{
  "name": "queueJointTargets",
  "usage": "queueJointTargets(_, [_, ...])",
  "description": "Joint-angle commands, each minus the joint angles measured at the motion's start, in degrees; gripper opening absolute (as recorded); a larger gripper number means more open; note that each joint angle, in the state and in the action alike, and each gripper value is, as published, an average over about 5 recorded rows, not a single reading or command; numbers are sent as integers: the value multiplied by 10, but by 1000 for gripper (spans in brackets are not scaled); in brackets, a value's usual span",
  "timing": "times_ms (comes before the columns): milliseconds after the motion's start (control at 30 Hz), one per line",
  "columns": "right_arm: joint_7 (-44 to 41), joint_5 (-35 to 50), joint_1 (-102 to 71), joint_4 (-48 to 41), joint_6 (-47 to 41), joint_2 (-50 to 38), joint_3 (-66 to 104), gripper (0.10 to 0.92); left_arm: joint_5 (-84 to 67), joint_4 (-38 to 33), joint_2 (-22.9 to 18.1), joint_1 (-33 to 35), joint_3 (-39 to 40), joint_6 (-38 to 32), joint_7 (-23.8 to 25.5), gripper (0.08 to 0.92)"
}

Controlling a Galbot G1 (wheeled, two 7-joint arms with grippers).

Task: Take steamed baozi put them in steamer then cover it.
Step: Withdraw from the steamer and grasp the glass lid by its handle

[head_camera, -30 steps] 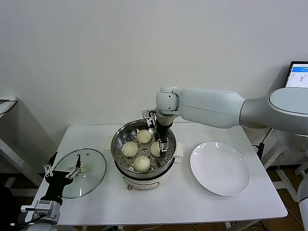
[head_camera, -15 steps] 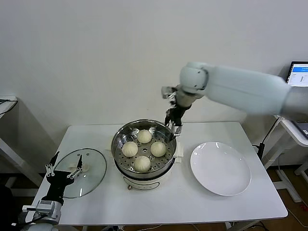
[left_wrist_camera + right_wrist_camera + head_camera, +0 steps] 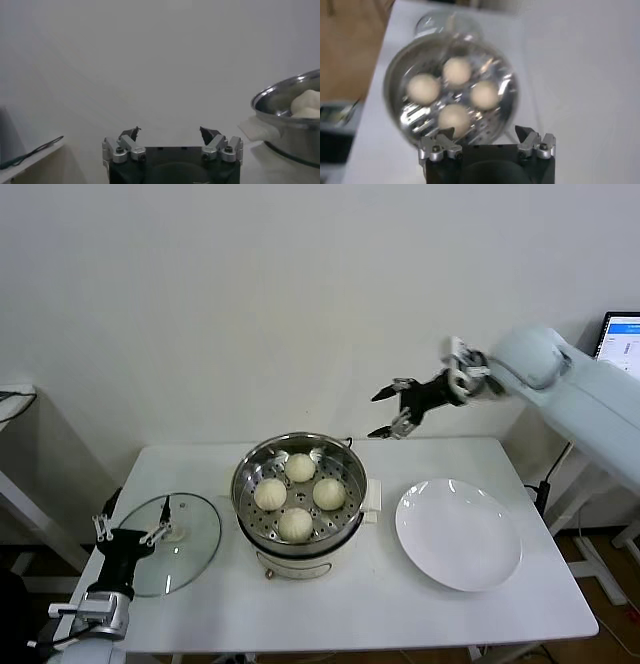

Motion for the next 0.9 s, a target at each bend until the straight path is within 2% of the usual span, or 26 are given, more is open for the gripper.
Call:
queueJointTargets(33, [308,61,-568,134,146,-76,562,823,9,1,1,-11,15,-3,-10,823])
queueJointTargets(133, [361,54,-701,174,174,-19,680,823,11,3,4,-14,20,-5,-15,823])
queueJointTargets(267, [423,40,-819,234,211,78,757,823,12,7,7,-15,24,-8,-20,823])
queueJointTargets(467, [481,-18,-934,299,293,232,771,823,16,23,7,-17,25,-18,-28,823])
queueJointTargets(633, [505,-69,-992,312,365,328,748,823,48,35,9,-11,29,-41,-28,823])
queueJointTargets(767, [509,-75,-1006,302,385,373,737,823,145,66,12,-9,25,-80,-42,823])
queueJointTargets(900, [510,-76,-1001,290,392,392,732,823,329,128,24,-10,18,-146,-89,823])
